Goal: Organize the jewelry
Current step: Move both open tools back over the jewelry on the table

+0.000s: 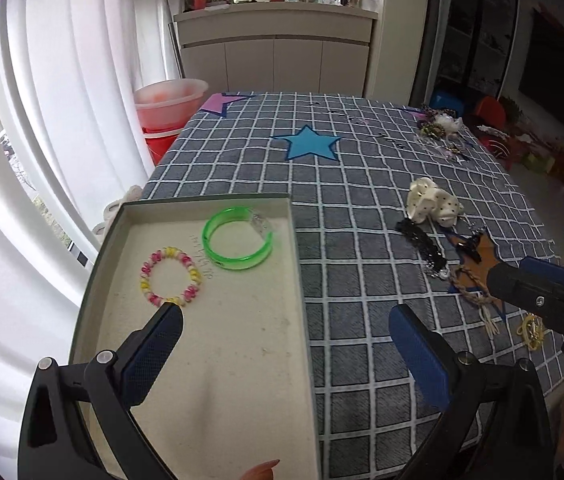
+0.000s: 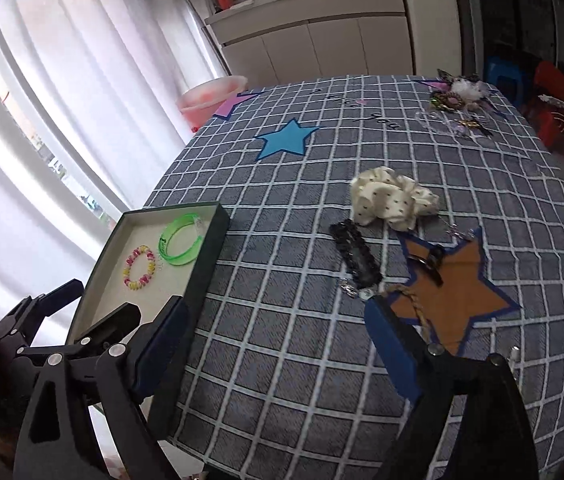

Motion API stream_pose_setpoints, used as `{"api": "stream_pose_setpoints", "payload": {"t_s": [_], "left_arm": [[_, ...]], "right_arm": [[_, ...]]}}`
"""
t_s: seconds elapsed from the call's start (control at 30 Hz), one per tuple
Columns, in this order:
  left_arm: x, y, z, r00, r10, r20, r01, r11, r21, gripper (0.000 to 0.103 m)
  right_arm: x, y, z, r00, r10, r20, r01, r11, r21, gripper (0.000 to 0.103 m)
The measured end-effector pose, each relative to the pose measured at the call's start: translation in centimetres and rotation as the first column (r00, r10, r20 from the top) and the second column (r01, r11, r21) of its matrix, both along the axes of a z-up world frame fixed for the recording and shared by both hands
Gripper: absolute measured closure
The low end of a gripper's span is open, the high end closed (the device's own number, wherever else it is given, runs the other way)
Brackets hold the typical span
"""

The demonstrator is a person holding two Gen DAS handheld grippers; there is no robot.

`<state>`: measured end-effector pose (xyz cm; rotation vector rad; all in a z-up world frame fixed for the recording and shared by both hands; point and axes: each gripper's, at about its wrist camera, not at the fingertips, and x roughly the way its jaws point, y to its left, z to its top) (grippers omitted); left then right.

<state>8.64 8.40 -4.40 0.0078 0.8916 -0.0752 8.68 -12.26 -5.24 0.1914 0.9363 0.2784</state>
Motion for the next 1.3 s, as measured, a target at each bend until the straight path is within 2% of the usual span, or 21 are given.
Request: {"api": "stream_pose_setpoints", "payload": {"t_s": [0.3, 0.43, 0.6, 0.87, 1.07, 1.17, 1.23, 1.3], "left_arm": [[-1.9, -5.6, -1.6, 0.996, -0.066, -0.056, 0.065, 0.997, -0.032, 0.000], [-2.5, -7.3, -2.4, 0.993, -0.089, -0.079, 0.086, 0.996, -0.037, 0.000], [-2.7, -8.8, -3.8, 0.989, -0.095, -0.114, 0.092, 0.995, -0.027, 0.000], [-2.3, -10.9, -5.4, 0.984, -0.100, -0.147, 0.097, 0.995, -0.028, 0.000], [-1.1, -12.7, -5.9, 0.980, -0.132, -0.146, 0.129, 0.991, -0.029, 0.000], [-0.2, -13.6, -6.0, 0.978, -0.156, -0.140, 0.152, 0.988, -0.034, 0.000], [0.6, -14.1, -6.0, 0.976, -0.165, -0.142, 0.159, 0.986, -0.052, 0.000], [1.4, -14.7, -6.0, 0.974, -0.174, -0.145, 0.164, 0.983, -0.078, 0.000]], "right_arm": [[-4.6, -8.8, -0.7, 0.984, -0.174, -0.025, 0.172, 0.983, -0.066, 0.012], [-6.7, -12.6, -1.9, 0.964, -0.262, -0.042, 0.258, 0.962, -0.094, 0.012], [-8.6, -15.2, -4.0, 0.945, -0.318, -0.070, 0.305, 0.940, -0.150, 0.012], [-8.8, -17.2, -5.7, 0.930, -0.354, -0.102, 0.340, 0.931, -0.133, 0.012], [-8.0, -16.6, -6.1, 0.942, -0.323, -0.089, 0.309, 0.941, -0.138, 0.012], [-8.0, -16.6, -6.3, 0.945, -0.317, -0.078, 0.304, 0.942, -0.142, 0.016], [-8.0, -16.8, -6.4, 0.946, -0.315, -0.073, 0.302, 0.941, -0.150, 0.025], [-8.0, -17.1, -6.6, 0.946, -0.313, -0.079, 0.299, 0.942, -0.152, 0.030]]}}
